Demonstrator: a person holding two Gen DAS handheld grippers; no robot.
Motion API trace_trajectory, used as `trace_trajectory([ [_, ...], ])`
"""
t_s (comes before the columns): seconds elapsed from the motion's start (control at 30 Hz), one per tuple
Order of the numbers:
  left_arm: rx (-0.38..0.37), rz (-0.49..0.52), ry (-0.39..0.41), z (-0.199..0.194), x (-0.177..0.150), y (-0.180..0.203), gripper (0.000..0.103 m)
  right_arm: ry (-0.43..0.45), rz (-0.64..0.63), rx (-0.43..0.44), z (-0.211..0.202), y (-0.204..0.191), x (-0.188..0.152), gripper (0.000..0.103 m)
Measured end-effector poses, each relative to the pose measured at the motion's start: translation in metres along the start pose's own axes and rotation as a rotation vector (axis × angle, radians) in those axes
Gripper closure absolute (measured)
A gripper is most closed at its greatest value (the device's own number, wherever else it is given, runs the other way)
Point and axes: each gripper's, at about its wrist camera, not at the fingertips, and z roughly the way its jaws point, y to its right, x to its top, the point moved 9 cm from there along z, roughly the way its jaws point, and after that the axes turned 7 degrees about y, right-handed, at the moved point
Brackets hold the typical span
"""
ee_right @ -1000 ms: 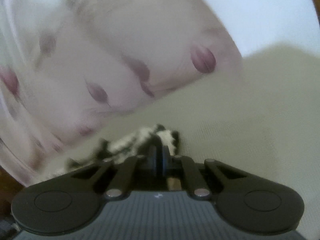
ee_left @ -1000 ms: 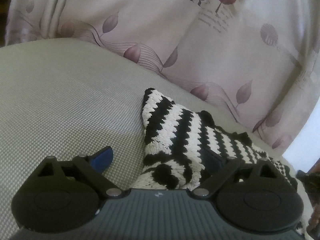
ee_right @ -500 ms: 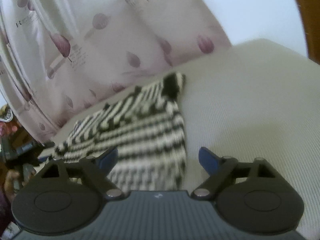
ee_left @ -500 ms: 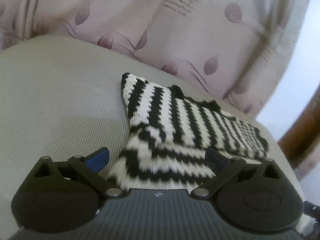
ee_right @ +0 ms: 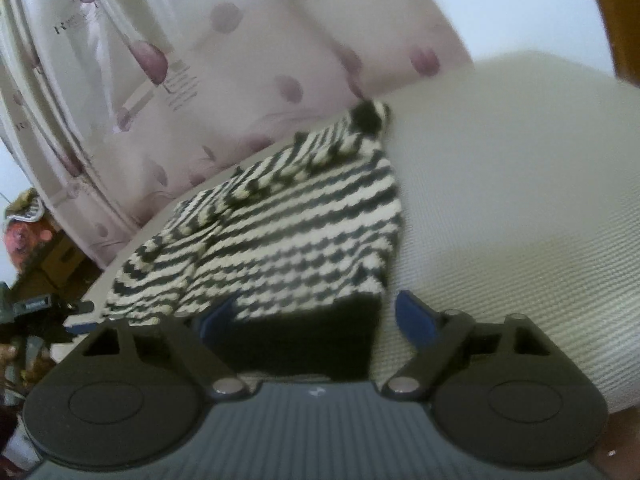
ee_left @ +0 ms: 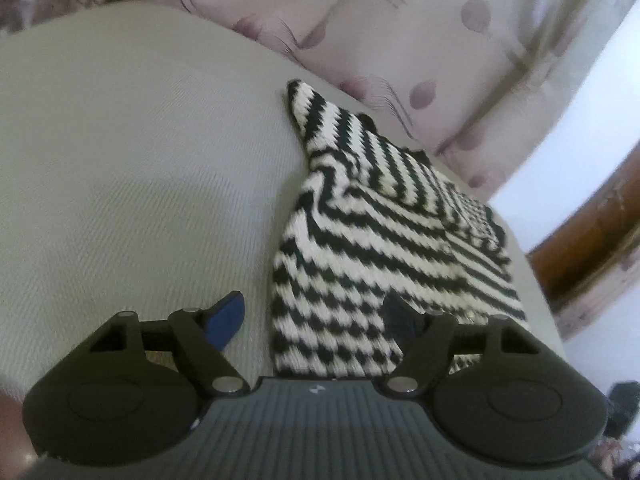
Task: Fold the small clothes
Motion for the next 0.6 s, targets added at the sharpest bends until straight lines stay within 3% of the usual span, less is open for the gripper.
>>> trace_trajectory([
  [0.13,-0.020,0.045,-0.001,-0.001,-0.009,0.008,0.029,-0.005,0.058,0.002,0.004,0.012,0.002,0.062],
  [0.27,-0.059,0.052,-0.019,0.002,-0.017,0.019,0.030,-0.018,0.084,0.018,0.005,0.015,0.000,0.076],
  [0.3,-0.061,0.043,-0.015,0.002,-0.018,0.020,0.042,-0.026,0.088,0.027,0.005,0.014,-0.002,0.085],
  [0.33,-0.056,0.037,-0.024,0.003,-0.020,0.019,0.070,-0.032,0.092,0.033,0.005,0.013,-0.005,0.086],
  [0.37,-0.031,0.036,-0.033,0.006,-0.021,0.016,0.085,-0.022,0.107,0.044,0.004,0.014,-0.007,0.086],
  [0.4,-0.008,0.028,-0.031,0.006,-0.021,0.011,0.093,-0.017,0.132,0.051,0.003,0.017,-0.007,0.087],
  [0.5,-0.033,-0.035,-0.027,0.005,-0.020,0.005,0.093,-0.005,0.163,0.061,0.000,0.020,-0.008,0.089],
  [0.6,-0.024,0.032,-0.013,0.004,-0.020,0.010,0.085,-0.013,0.181,0.079,0.001,0.020,-0.008,0.088],
])
